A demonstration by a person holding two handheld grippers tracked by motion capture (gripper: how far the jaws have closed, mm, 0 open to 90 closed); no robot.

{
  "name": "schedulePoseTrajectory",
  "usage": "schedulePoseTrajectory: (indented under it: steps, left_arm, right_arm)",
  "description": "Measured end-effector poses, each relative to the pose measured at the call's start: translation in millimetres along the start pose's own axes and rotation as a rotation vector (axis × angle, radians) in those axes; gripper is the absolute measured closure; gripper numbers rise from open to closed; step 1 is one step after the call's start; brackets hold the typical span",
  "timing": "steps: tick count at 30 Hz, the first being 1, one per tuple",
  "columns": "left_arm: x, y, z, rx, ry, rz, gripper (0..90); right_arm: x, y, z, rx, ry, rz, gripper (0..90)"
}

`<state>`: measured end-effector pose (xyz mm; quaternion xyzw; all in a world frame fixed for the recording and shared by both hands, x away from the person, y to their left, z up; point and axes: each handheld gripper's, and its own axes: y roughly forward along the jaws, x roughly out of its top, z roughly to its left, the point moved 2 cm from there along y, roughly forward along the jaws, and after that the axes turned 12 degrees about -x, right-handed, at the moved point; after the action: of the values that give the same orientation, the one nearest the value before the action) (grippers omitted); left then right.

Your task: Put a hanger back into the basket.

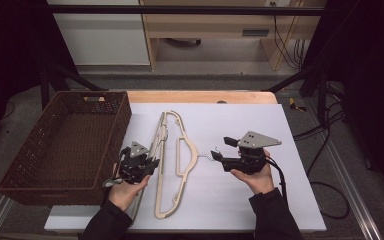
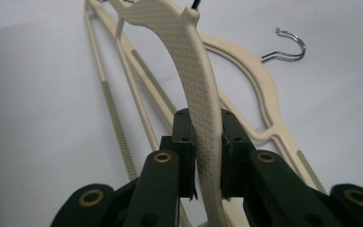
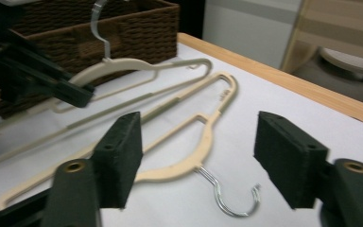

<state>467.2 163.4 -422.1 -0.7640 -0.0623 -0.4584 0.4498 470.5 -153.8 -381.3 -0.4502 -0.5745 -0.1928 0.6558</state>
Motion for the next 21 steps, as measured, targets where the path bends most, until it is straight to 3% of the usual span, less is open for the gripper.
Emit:
schedulePoseTrajectory:
  steps: [7, 11, 16, 21]
  left_arm:
    - [-3.2, -14.3, 14.3, 0.053, -0.025, -0.019, 81.3]
    - [-4.1, -20.1, 20.3, 0.082, -0.054, -0.036, 82.2]
    - [-5.0, -26.9, 26.1, 0.099, -0.080, -0.049, 83.5]
    - [-3.2, -38.4, 25.7, 0.092, -0.084, -0.096, 84.4]
  right_arm:
    - [-16.6, -20.0, -17.8, -0.073, 0.070, -0.011, 19.1]
    - [-25.7, -26.6, -26.2, -0.114, 0.103, -0.001, 16.4]
    - [-35.7, -30.1, -31.9, -0.132, 0.115, 0.025, 14.8]
    - [-38.0, -34.0, -34.5, -0.140, 0.121, 0.026, 13.5]
